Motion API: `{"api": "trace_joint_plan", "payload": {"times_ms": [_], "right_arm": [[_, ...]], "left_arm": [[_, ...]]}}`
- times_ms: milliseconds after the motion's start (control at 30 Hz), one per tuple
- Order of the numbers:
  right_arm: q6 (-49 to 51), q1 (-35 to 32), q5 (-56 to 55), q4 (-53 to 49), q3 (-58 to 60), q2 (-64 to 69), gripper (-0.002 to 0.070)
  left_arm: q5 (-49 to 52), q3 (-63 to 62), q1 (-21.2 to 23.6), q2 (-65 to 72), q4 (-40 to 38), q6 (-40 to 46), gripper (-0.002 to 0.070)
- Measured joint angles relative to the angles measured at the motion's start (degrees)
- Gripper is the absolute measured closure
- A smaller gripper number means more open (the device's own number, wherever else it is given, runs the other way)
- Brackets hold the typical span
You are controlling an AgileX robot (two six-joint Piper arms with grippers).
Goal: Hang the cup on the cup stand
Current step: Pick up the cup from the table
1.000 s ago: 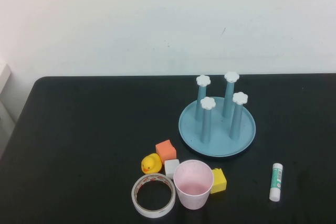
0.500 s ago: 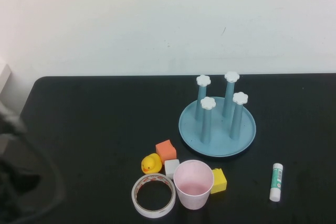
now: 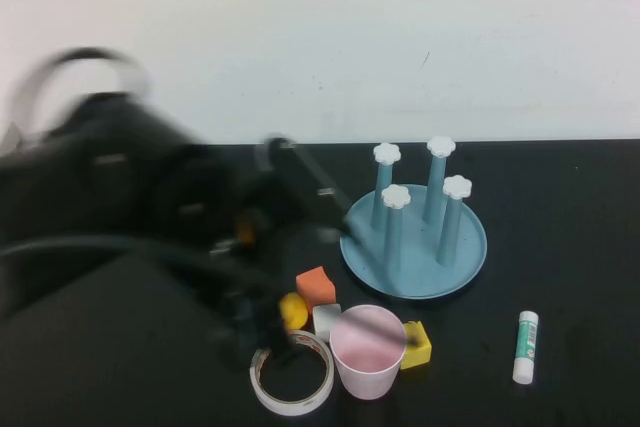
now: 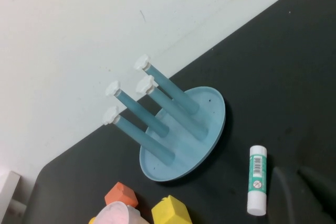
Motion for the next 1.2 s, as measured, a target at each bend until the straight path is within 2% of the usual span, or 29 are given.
{"api": "trace_joint_plan", "payload": {"times_ms": [100,200,300,433,533,733,1000,1100,1200], "right_arm": [[0.0,0.0,0.17,0.0,0.0,0.0,0.0678],[0.0,0.0,0.26,0.0,0.0,0.0,0.0678],[0.0,0.0,0.38,0.0,0.0,0.0,0.0678],[0.0,0.0,0.61,0.0,0.0,0.0,0.0678],[0.0,0.0,0.61,0.0,0.0,0.0,0.0678],[0.0,0.0,0.83,0.0,0.0,0.0,0.0678],[0.0,0.0,1.05,0.0,0.0,0.0,0.0678],[0.0,0.0,1.05,0.0,0.0,0.0,0.0678],[0.0,0.0,1.05,0.0,0.0,0.0,0.0678]], "left_arm": [[-0.25,-4.66,-1.01,6.83,0.23,-3.72,0.0673],[0.66,-9.0,-1.01,13.13,-0.15,-7.07,0.0622],[2.23,-13.7,-0.89,18.69,-3.72,-8.77,0.0494],[2.12,-18.35,-0.47,24.88,-7.05,-9.38,0.0278],[1.29,-20.04,0.0,27.94,-7.54,-10.23,0.0227],[-0.89,-20.48,1.36,32.4,-7.55,-11.63,0.025],[-4.67,-20.57,3.42,35.18,-12.84,-10.86,0.0281],[-4.95,-20.57,3.42,36.04,-15.12,-8.76,0.0326],[-5.18,-20.57,3.42,37.49,-16.43,-7.2,0.041]]}}
